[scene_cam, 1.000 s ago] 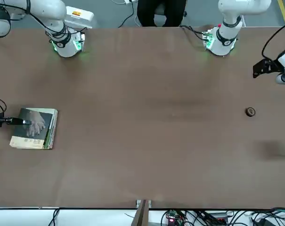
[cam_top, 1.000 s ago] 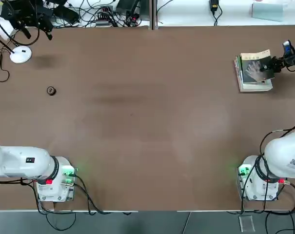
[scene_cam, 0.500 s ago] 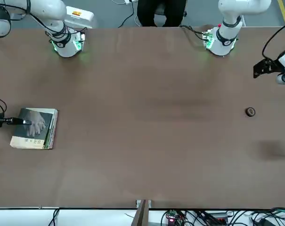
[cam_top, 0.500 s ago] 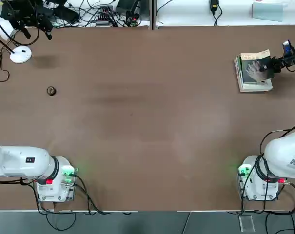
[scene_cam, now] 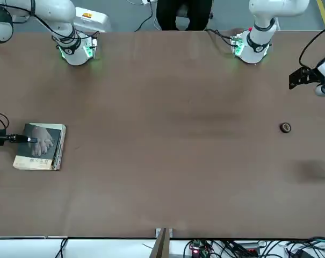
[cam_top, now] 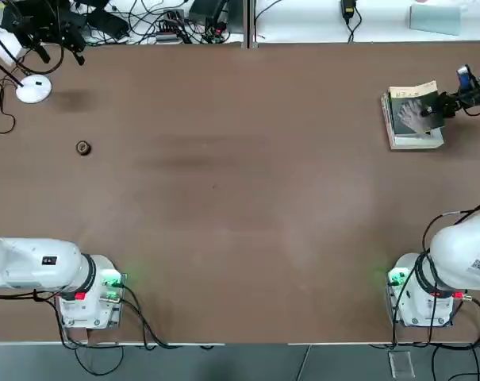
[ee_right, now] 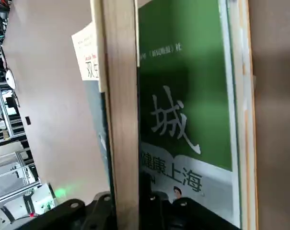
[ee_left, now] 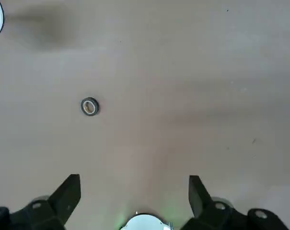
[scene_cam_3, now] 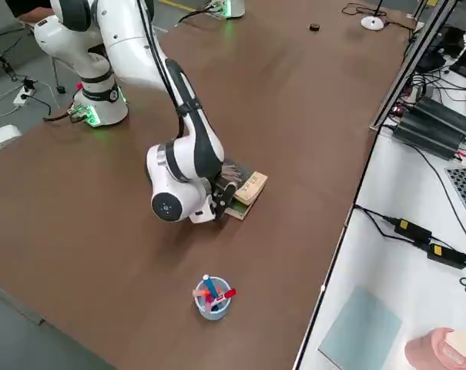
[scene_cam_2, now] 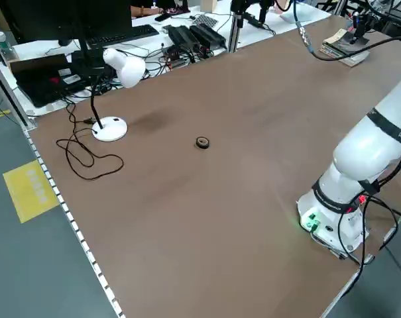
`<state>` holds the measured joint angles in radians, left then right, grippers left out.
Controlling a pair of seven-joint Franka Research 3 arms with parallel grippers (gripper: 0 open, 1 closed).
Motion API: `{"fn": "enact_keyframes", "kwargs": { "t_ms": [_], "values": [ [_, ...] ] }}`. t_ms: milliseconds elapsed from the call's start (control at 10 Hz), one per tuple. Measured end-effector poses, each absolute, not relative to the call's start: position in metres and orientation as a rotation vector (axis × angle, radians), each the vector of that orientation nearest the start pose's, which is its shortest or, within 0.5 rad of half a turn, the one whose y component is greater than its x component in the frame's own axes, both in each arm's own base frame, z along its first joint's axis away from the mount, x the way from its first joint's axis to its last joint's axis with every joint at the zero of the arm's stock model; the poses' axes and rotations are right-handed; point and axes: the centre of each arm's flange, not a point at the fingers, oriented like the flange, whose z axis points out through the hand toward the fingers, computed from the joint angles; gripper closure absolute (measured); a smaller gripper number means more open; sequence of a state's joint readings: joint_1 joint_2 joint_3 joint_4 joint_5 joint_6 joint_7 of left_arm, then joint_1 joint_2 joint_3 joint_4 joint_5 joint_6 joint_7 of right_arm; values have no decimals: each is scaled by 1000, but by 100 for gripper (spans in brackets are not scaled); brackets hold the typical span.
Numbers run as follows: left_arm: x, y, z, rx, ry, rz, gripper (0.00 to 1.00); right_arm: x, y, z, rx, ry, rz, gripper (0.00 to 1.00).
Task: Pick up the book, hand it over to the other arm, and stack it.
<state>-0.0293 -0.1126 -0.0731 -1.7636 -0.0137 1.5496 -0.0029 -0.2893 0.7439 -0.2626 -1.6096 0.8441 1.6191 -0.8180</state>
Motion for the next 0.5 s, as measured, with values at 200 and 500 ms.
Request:
{"fn": "enact_keyframes", "kwargs": {
  "t_ms": [200, 500],
  "values": [
    [510, -56, 592, -3134, 154, 160, 0, 578, -247, 183, -2269, 102, 150, 78],
    [510, -56, 592, -3134, 154, 159, 0, 577, -248, 182, -2282, 99, 153, 55]
  ]
}}
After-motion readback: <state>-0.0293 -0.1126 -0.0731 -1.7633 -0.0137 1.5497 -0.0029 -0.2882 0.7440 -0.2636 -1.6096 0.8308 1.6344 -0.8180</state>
